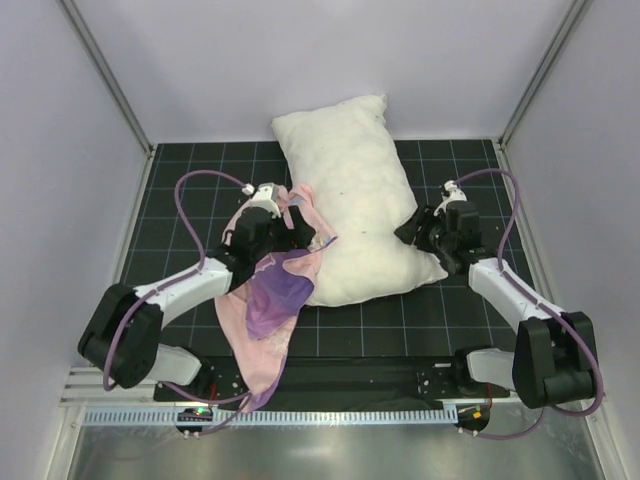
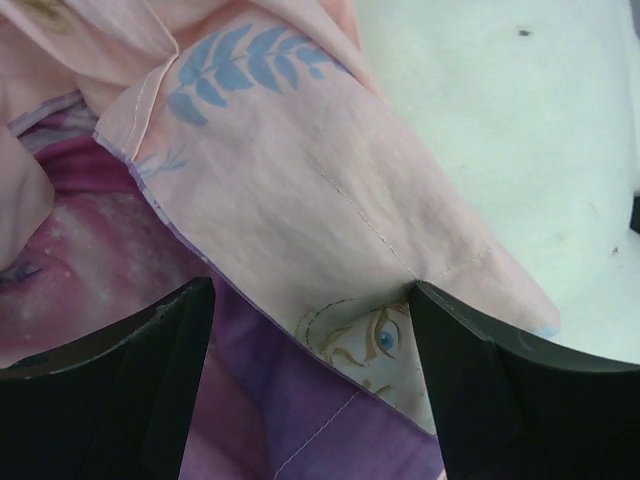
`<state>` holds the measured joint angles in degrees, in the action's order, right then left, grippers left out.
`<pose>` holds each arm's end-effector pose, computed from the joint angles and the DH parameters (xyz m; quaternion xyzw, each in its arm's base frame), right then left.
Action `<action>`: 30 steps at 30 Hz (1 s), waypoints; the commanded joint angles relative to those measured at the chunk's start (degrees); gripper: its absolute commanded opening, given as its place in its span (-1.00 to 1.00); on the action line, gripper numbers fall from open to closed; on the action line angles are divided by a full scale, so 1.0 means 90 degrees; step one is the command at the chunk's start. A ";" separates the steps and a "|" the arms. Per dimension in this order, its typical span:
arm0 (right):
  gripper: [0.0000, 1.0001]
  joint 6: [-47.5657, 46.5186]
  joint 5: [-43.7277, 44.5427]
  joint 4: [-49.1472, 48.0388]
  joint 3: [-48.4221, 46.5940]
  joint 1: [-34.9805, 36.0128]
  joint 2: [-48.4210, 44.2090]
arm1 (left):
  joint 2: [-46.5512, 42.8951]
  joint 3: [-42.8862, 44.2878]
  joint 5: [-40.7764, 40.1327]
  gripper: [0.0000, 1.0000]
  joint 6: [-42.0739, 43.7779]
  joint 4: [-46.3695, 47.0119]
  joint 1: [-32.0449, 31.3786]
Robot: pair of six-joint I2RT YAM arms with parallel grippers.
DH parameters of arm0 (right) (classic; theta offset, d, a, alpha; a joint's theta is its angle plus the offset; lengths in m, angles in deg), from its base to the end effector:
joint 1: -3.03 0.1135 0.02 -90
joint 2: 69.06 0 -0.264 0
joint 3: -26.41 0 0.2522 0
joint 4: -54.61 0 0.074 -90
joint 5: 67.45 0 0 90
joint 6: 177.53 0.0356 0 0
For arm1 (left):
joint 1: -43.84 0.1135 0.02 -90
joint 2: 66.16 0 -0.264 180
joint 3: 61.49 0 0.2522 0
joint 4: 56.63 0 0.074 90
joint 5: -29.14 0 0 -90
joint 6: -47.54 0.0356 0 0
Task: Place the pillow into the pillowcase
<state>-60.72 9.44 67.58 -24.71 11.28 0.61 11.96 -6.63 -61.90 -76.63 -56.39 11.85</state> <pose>0.2562 0.0453 0.2240 0.0848 0.8645 0.2412 0.4327 0.2533 -0.1574 0.2294 -0.0209 0.8337 -0.2948 0.4665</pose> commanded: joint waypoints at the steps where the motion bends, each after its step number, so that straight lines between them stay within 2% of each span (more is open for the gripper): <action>1: -0.12 0.0078 -0.0001 0.0264 -0.0194 0.0031 0.0159 | 0.0244 0.0393 -0.0450 0.62 0.0174 0.0016 -0.0001; 2: -0.20 0.0088 0.0194 0.0332 -0.0194 0.0030 0.0130 | 0.0332 0.0413 -0.0470 0.45 0.0193 0.0036 0.0009; 3: -0.56 0.0107 0.0409 0.0410 -0.0213 0.0030 -0.0025 | 0.0371 0.0443 -0.0480 0.17 0.0203 0.0056 0.0029; 5: -0.84 0.0136 0.1219 0.0819 -0.0301 0.0030 -0.0201 | 0.0430 0.0482 -0.0432 -0.06 0.0116 0.0036 0.0184; 6: -0.92 0.0166 0.1560 0.1169 -0.0437 0.0030 -0.0366 | 0.0411 0.0472 -0.0393 -0.37 0.0038 0.0036 0.0262; 7: -0.92 0.0205 0.2201 0.1356 -0.0535 0.0011 -0.0445 | 0.0392 0.0453 -0.0344 -0.55 -0.0011 0.0036 0.0360; 9: -0.92 0.0283 0.2840 0.1776 -0.0962 -0.0076 -0.0573 | 0.0130 0.0248 -0.0479 -0.95 -0.0226 0.0007 0.0574; 12: -0.92 0.0546 0.3545 0.2742 -0.1607 -0.0612 -0.0758 | -0.0572 -0.0220 -0.1619 -1.00 -0.0673 -0.0304 0.0770; 14: -0.92 0.0770 0.3672 0.2997 -0.1882 -0.1206 -0.0924 | -0.0945 -0.0484 -0.2090 -1.00 -0.0822 -0.0461 0.0858; 15: -0.92 0.0868 0.3856 0.3202 -0.2116 -0.1364 -0.0973 | -0.1353 -0.0698 -0.2488 -1.00 -0.0870 -0.0587 0.0888; 18: -0.91 0.0938 0.3849 0.3311 -0.2342 -0.1727 -0.1227 | -0.1998 -0.1050 -0.2950 -0.99 -0.0823 -0.0657 0.0888; 19: -0.69 0.0831 0.3665 0.3292 -0.2362 -0.1737 -0.1266 | -0.2146 -0.1109 -0.2980 -1.00 -0.0803 -0.0667 0.0888; 20: 0.50 0.0540 0.2880 0.3263 -0.2381 -0.1727 -0.1315 | -0.2244 -0.1178 -0.2932 -1.00 -0.0745 -0.0657 0.0898; 21: 0.88 0.0431 0.2505 0.3214 -0.2362 -0.1718 -0.1335 | -0.2332 -0.1246 -0.2883 -1.00 -0.0647 -0.0657 0.0888; 22: 0.99 0.0343 0.2085 0.3185 -0.2333 -0.1708 -0.1373 | -0.2469 -0.1285 -0.2825 -0.99 -0.0598 -0.0667 0.0888; 25: 0.99 -0.0058 0.0658 0.2503 -0.1866 -0.1319 -0.1734 | -0.2655 -0.1461 -0.2668 -0.99 -0.0394 -0.0521 0.0898; 28: 0.99 -0.0292 0.0470 0.2091 -0.1601 -0.0285 -0.1921 | -0.2724 -0.1627 -0.2395 -1.00 -0.0111 -0.0248 0.0898; 30: 0.99 -0.0458 0.0440 0.2110 -0.1707 0.0513 -0.1601 | -0.2773 -0.1676 -0.2326 -0.99 -0.0022 -0.0198 0.0898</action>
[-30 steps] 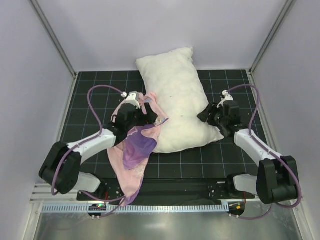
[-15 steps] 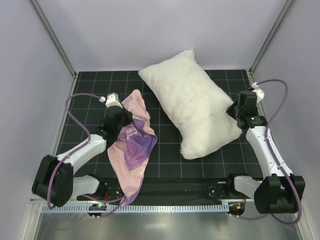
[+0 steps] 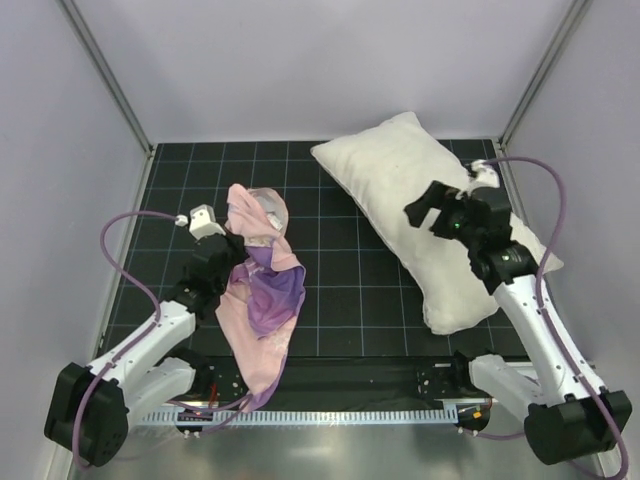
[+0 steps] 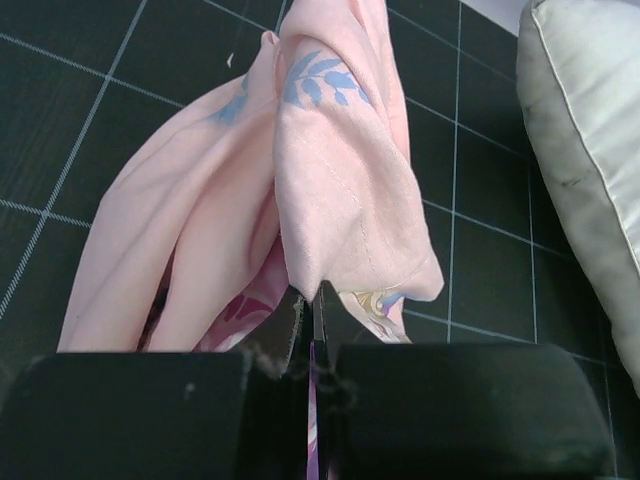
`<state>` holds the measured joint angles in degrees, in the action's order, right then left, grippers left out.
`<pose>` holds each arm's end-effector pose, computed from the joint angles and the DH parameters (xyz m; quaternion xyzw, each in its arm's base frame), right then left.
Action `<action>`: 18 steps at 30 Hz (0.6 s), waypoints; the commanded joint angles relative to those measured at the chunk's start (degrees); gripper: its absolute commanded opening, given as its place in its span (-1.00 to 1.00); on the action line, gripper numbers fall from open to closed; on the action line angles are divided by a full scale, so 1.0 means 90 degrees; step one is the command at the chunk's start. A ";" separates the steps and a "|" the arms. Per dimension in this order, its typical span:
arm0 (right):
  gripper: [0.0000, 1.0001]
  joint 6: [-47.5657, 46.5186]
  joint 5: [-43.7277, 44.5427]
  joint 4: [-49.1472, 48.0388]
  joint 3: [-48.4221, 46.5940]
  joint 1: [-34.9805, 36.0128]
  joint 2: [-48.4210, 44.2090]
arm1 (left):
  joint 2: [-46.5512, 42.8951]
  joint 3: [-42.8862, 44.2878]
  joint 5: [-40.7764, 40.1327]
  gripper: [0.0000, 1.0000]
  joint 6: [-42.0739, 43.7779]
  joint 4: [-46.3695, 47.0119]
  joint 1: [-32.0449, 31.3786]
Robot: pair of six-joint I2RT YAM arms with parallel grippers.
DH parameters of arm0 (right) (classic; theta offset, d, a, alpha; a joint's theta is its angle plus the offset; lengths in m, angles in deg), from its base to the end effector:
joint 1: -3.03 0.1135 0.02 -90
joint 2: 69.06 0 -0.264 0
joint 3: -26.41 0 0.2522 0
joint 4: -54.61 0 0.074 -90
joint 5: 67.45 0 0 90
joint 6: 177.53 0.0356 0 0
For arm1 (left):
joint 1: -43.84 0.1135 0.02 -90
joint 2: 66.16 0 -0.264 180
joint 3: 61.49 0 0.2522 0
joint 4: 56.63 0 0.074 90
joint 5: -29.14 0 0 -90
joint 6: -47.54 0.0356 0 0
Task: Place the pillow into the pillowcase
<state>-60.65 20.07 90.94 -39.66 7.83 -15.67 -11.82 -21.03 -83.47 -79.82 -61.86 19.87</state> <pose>0.2081 0.0190 0.3368 0.1486 0.8236 0.1667 0.5214 0.1992 -0.0736 0.2325 -0.2060 0.7802 -0.1527 0.5706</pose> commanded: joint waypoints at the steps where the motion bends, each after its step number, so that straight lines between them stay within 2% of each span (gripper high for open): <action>1: 0.99 -0.0524 -0.1040 -0.0544 -0.0076 0.1154 0.0366 | -0.0169 -0.0066 0.0148 -0.99 0.0362 0.0409 0.0007; 3: 0.99 -0.0700 -0.1442 -0.0816 -0.0125 0.1710 0.0736 | -0.0228 -0.0056 0.0285 -0.99 0.0431 0.0438 -0.0003; 4: 0.99 -0.0797 -0.1482 -0.0924 -0.0105 0.2274 0.1038 | -0.0238 -0.0056 0.0334 -0.99 0.0441 0.0467 -0.0003; 7: 0.99 -0.0819 -0.1434 -0.1461 0.0070 0.3329 0.1634 | -0.0345 -0.0095 0.0461 -0.99 0.0499 0.0565 -0.0013; 10: 0.99 -0.0585 -0.1385 -0.2144 0.0266 0.4024 0.2287 | -0.0433 -0.0135 0.0588 -0.99 0.0538 0.0634 -0.0003; 14: 0.99 -0.0456 -0.1229 -0.2838 -0.0093 0.4728 0.3372 | -0.0599 -0.0135 0.0744 -0.99 0.0509 0.0653 -0.0023; 18: 0.99 -0.0535 -0.1248 -0.3259 -0.0621 0.4965 0.4467 | -0.0813 0.0109 0.0891 -0.99 0.0227 0.0498 -0.0023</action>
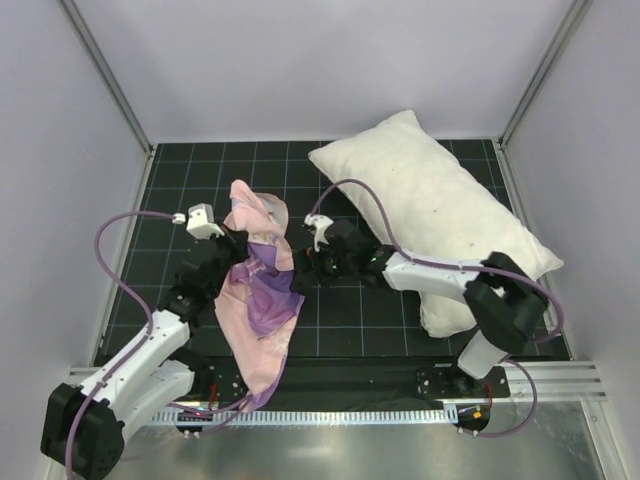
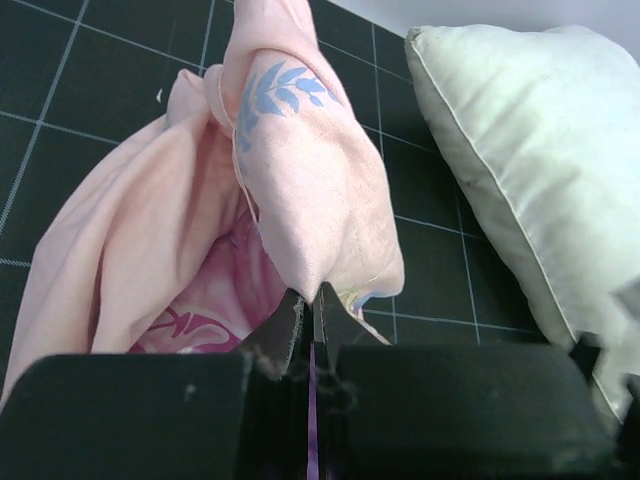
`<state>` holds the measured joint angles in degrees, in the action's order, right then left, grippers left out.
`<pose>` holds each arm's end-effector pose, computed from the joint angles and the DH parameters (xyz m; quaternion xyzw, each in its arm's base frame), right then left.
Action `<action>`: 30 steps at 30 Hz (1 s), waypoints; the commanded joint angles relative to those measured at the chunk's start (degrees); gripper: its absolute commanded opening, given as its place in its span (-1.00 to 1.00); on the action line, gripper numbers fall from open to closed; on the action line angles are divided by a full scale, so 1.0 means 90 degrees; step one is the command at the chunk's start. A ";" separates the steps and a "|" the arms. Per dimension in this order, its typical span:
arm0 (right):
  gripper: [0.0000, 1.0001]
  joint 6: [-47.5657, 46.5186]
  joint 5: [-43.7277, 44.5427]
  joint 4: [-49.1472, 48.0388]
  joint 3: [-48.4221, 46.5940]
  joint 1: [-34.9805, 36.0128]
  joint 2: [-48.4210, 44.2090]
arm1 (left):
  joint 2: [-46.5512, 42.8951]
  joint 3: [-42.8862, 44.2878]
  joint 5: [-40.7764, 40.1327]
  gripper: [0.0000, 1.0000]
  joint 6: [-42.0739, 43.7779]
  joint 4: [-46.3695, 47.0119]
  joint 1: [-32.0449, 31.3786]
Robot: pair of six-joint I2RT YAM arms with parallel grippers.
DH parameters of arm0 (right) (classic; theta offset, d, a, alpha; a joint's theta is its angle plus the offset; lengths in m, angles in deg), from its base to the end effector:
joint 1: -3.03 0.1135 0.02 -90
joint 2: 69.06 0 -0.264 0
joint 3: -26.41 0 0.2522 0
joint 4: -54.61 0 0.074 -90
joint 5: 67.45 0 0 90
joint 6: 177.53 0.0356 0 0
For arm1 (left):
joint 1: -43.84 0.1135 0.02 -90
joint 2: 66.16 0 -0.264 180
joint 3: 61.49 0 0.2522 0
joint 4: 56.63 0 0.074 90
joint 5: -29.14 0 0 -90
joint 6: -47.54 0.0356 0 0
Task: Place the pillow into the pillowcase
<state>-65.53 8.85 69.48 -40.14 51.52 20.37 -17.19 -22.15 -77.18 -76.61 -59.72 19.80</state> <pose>0.2161 0.2569 0.2130 -0.2554 0.8557 0.3397 0.2953 0.1875 -0.0727 0.2466 -0.1564 0.7624 -0.2037 0.5940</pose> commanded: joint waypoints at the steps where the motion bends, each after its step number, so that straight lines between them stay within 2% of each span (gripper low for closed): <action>1: 0.99 -0.0003 0.0027 -0.0933 -0.0676 0.0130 0.0677 | -0.0323 0.0311 0.0201 -0.99 -0.0170 0.0075 -0.0025; 3: 0.86 -0.0012 -0.0127 -0.1177 -0.0910 0.0130 0.1059 | -0.0450 0.0544 0.0076 -0.99 -0.0364 -0.0228 -0.0025; 5: 0.63 0.0036 -0.0450 -0.1701 -0.1018 0.0140 0.1147 | -0.0675 0.0702 0.0036 -0.99 -0.0521 -0.0590 -0.0015; 6: 0.28 0.0142 -0.0790 -0.1840 -0.1057 0.0140 0.1157 | -0.0763 0.0857 0.0045 -0.99 -0.0589 -0.0639 -0.0025; 8: -0.26 0.0231 -0.1085 -0.1978 -0.1261 0.0140 0.1128 | -0.1026 0.1092 0.0036 -0.99 -0.0619 -0.0931 -0.0015; 9: -0.86 0.0396 -0.1279 -0.1978 -0.1330 0.0140 0.0973 | -0.1114 0.1267 0.0026 -0.99 -0.0619 -0.1106 -0.0025; 10: -0.92 0.0484 -0.1571 -0.1988 -0.1379 0.0159 0.0817 | -0.1202 0.1443 -0.0081 -0.99 -0.0610 -0.1253 -0.0025; 12: -0.92 0.0554 -0.1662 -0.1901 -0.1370 0.0266 0.0214 | -0.1514 0.2058 -0.0256 -0.99 -0.0454 -0.1897 -0.0015; 13: -0.92 0.0476 -0.1517 -0.1359 -0.1486 0.0315 -0.0003 | -0.1738 0.2543 -0.0547 -0.99 -0.0366 -0.2354 -0.0025; 14: -0.92 0.0224 -0.1090 -0.0174 -0.1893 0.0518 -0.0604 | -0.2001 0.3292 -0.0918 -0.99 -0.0134 -0.2842 -0.0025; 15: -0.92 0.0222 -0.1086 -0.0162 -0.1897 0.0520 -0.0610 | -0.2004 0.3300 -0.0921 -0.99 -0.0131 -0.2846 -0.0025; 17: -0.92 0.0086 -0.0746 0.0993 -0.2375 0.0647 -0.1048 | -0.2101 0.4076 -0.1213 -0.99 0.0189 -0.3099 -0.0025; 21: -0.92 0.0075 0.0211 0.2394 -0.2893 0.0735 -0.1751 | -0.2160 0.5133 -0.1556 -0.99 0.0784 -0.3579 -0.0015; 24: -0.92 -0.0003 0.1311 0.3313 -0.3303 0.0735 -0.2298 | -0.2160 0.5612 -0.1479 -0.99 0.1059 -0.3530 -0.0015; 30: -0.92 -0.0276 0.2019 0.4008 -0.3938 0.0735 -0.2846 | -0.1887 0.5839 -0.0708 -0.99 0.0934 -0.3423 -0.0015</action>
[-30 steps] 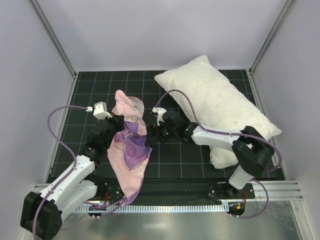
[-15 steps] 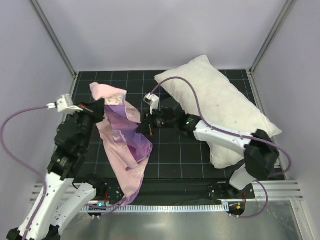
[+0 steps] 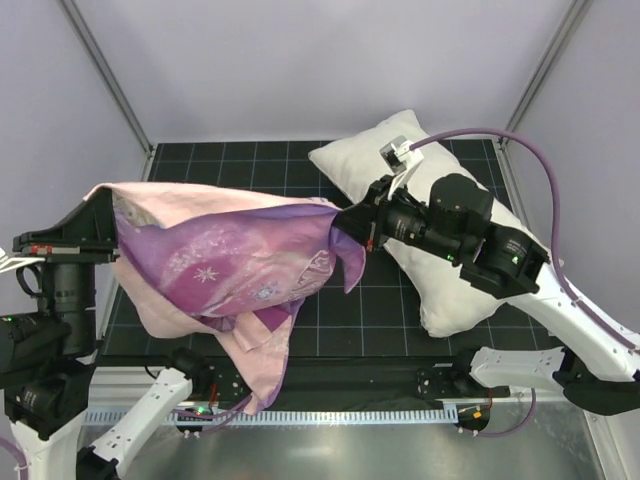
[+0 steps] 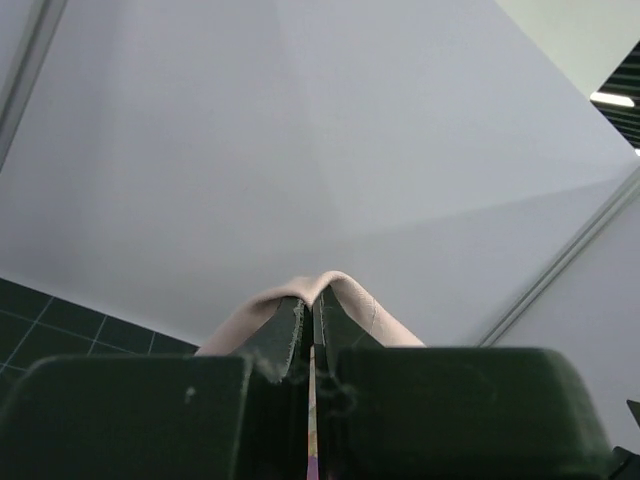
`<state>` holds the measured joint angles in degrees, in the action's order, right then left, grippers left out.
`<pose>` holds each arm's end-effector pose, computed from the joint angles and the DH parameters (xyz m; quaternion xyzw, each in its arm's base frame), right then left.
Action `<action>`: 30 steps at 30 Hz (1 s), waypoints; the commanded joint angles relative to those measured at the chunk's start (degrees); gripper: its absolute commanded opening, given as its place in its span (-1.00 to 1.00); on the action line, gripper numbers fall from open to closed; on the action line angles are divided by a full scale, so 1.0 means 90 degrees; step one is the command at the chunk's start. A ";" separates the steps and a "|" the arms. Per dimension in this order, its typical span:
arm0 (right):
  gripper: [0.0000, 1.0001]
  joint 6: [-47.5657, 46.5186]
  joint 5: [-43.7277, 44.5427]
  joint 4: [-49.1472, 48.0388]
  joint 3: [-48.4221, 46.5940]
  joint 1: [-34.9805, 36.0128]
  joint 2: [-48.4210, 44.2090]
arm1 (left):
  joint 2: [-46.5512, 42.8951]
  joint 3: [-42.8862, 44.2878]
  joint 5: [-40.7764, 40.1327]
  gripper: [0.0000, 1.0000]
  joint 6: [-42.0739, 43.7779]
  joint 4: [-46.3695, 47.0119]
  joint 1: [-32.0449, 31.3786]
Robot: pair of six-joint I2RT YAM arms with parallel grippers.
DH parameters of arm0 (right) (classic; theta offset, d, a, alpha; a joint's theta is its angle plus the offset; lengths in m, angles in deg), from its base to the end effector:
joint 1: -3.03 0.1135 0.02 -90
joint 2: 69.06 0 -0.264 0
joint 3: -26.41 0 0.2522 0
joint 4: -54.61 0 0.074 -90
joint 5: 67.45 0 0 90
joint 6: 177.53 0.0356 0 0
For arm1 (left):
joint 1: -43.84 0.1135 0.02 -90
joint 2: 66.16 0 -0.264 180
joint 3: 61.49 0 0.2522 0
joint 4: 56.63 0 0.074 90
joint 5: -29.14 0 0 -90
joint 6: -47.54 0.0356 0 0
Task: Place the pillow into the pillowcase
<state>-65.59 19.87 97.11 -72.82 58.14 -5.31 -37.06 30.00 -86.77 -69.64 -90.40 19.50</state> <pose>0.1230 0.1792 0.4833 -0.2286 0.7133 0.4262 0.5072 0.0057 0.0145 0.5162 -0.2051 0.4925 -0.2612 0.8045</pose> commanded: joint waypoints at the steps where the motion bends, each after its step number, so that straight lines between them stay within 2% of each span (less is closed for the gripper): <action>1: -0.92 -0.0298 0.0863 0.1113 -0.0453 -0.0001 0.0007 | 0.0456 -0.0033 0.0485 -0.99 -0.0006 0.0055 0.0009; 5: -0.92 -0.0484 0.1156 0.1553 -0.0718 -0.0010 0.0114 | 0.0945 -0.0258 0.1257 -0.99 -0.0417 0.0240 0.0019; 9: -0.92 -0.0571 0.2123 0.2080 -0.1030 -0.0176 0.0144 | 0.1375 -0.0678 0.1677 -0.99 -0.0788 0.0874 0.0019; 12: -0.92 -0.0689 0.2115 0.2432 -0.1488 -0.0964 0.0270 | 0.2038 -0.0679 0.2350 -0.99 -0.1110 0.1478 0.0019; 14: -0.92 -0.0738 0.1600 0.2666 -0.1956 -0.1940 0.0407 | 0.2380 -0.0639 0.2721 -0.99 -0.1490 0.1792 0.0009; 15: -0.92 -0.0718 0.1422 0.2783 -0.2161 -0.2244 0.0456 | 0.2778 -0.0639 0.2839 -0.99 -0.2062 0.2422 -0.0001; 17: -0.92 -0.0699 0.1226 0.3222 -0.3107 -0.2732 0.0611 | 0.3335 -0.0435 0.3238 -0.99 -0.2544 0.3021 -0.0098; 18: -0.92 -0.0737 0.1274 0.3340 -0.3961 -0.2996 0.0670 | 0.3986 0.0252 0.3424 -0.99 -0.2711 0.3246 -0.0224; 19: -0.93 -0.0747 0.1332 0.3583 -0.4453 -0.3124 0.0768 | 0.4380 0.0675 0.3426 -0.99 -0.2674 0.3249 -0.0670; 21: -0.92 -0.0864 0.1207 0.3731 -0.5508 -0.3194 0.1032 | 0.5064 0.1748 0.3445 -0.99 -0.2528 0.3239 -0.1131; 22: -0.93 -0.0894 0.0993 0.3586 -0.6170 -0.3194 0.1042 | 0.5850 0.3010 0.3552 -0.99 -0.2517 0.3123 -0.1327; 24: -0.92 -0.0836 0.0592 0.3012 -0.6003 -0.3194 0.0510 | 0.6713 0.4403 0.3999 -0.99 -0.2634 0.2899 -0.1709; 25: -0.92 -0.0797 0.0078 0.2197 -0.5247 -0.3204 0.0263 | 0.7510 0.6063 0.4534 -0.99 -0.2905 0.2694 -0.1749; 28: -0.92 -0.0689 -0.0442 0.1380 -0.4178 -0.3194 -0.0296 | 0.8657 0.8328 0.5395 -0.99 -0.3267 0.1776 -0.1574; 30: -0.92 -0.0708 -0.0921 0.1475 -0.3942 -0.3194 -0.0141 | 0.8506 0.7841 0.5817 -0.99 -0.3852 0.1851 -0.0825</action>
<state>-71.95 20.74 116.47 -112.93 29.49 -10.10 41.78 97.50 -44.04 -96.87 -72.70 5.20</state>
